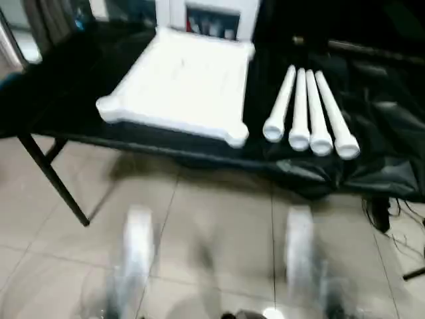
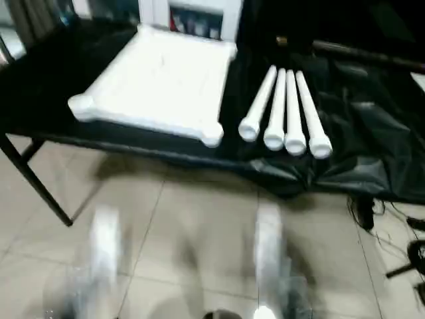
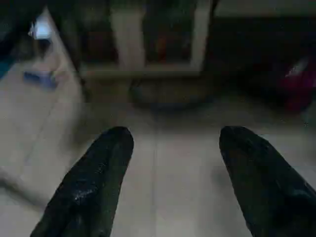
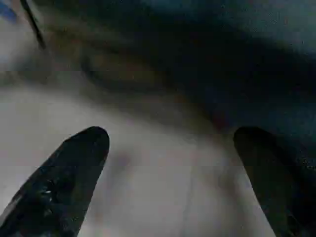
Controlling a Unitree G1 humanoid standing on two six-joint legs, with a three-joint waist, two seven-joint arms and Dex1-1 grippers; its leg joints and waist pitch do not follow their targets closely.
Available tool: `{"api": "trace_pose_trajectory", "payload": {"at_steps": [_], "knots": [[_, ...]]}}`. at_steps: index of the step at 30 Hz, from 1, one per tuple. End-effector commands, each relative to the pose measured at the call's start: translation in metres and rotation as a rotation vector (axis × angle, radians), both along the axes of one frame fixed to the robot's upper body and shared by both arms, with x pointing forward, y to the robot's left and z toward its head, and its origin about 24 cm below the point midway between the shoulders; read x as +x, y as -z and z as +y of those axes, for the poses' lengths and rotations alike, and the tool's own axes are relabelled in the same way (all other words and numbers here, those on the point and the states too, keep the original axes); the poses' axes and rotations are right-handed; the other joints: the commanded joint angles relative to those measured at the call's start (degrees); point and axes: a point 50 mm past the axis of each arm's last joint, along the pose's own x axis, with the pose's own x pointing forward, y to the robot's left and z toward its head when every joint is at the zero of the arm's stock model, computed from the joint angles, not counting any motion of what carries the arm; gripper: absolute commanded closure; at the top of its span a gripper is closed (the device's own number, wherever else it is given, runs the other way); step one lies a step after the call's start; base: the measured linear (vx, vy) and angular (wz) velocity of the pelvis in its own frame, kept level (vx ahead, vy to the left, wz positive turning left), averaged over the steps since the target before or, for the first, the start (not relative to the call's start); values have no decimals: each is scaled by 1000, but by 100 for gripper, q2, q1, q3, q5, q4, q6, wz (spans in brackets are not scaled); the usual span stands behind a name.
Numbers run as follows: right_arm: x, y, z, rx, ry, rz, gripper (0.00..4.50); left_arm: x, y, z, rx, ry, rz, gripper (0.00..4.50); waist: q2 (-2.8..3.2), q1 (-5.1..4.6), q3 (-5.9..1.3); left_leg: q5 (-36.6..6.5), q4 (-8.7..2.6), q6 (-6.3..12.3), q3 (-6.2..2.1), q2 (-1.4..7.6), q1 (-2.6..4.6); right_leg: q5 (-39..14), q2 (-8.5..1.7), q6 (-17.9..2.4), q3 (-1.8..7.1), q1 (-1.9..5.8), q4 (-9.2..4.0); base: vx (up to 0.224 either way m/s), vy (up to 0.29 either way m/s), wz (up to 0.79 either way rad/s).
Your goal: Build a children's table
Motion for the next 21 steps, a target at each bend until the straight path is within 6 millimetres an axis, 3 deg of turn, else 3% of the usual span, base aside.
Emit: {"api": "trace_pose_trajectory", "payload": {"at_steps": [1, 2, 3, 5, 6, 8, 11, 13, 17, 18, 19, 21], "knots": [[-24, 23, 6, -1, -42, 97, 0, -22, 21, -5, -26, 25, 100, 118, 48, 14, -156, 131, -359, 1153, -72, 404, -13, 264, -541, -1781, 313, 251, -338, 0, 0, 0], [-23, 20, 15, 1, -79, 72, 0, -21, 21, -8, -24, 54, 110, 118, 54, 20, -190, -41, -371, 988, -82, 425, 11, 23, -527, -1735, 319, 251, -341, 0, 0, 0], [-23, 20, 18, 8, -94, 62, 0, -21, 21, -9, -31, 73, 114, 118, 75, 17, -252, 160, -346, 911, -79, 427, 44, 328, -500, -1791, 314, 249, -278, 0, 0, 0], [-23, 17, 25, 84, -101, 29, 0, -22, 21, -12, -29, 113, 111, 118, 57, 5, -271, 527, -317, 1052, -79, 428, -6, 970, -479, -1919, 311, 256, -194, 0, 0, 0], [-23, 17, 25, 84, -101, 29, 0, -22, 21, -12, -29, 113, 111, 118, 60, 12, -259, 554, -315, 1110, -77, 441, -6, 1038, -482, -1954, 308, 237, -193, 0, 0, 0], [-26, 15, 30, 150, -135, 31, 0, -28, 18, -16, -61, 179, 83, 118, 96, 19, -172, 78, -355, 1065, -73, 485, -34, 485, -512, -1985, 310, 212, -259, 0, 0, 0], [-29, 13, 33, 166, -196, 22, 0, -33, 13, -16, -37, 227, 35, 118, 110, -10, -116, -742, -434, 650, -90, 522, -24, -380, -490, -1799, 319, 194, -359, 0, 0, 0], [-32, 9, 32, 153, -219, -7, 0, -39, 8, -16, -61, 262, 10, 118, 114, 6, -126, -802, -434, 460, -94, 499, -13, -354, -496, -1717, 343, 214, -359, 0, 0, 0], [-46, -13, 15, 172, -196, -109, 0, -52, -13, -7, -120, 221, -88, 118, 89, 59, -120, -573, -439, 460, -97, 525, -54, 195, -471, -1565, 357, 272, -302, 0, 0, 0], [-53, -32, 5, 185, -166, -167, 0, -55, -31, -4, -136, 202, -143, 118, 91, 65, -91, -574, -455, 484, -87, 523, -71, 264, -444, -1546, 356, 275, -308, 0, 0, 0], [-55, -39, 2, 191, -155, -185, 0, -57, -37, -3, -133, 202, -162, 118, 83, 82, -87, -648, -470, 481, -96, 537, -77, 174, -453, -1508, 352, 275, -320, 0, 0, 0], [-57, -62, -9, 209, -86, -238, 0, -55, -62, -1, -115, 158, -232, 118, 113, 27, -28, -1219, -541, 326, -107, 531, -69, -816, -412, -1296, 345, 206, -427, 0, 0, 0]]}}
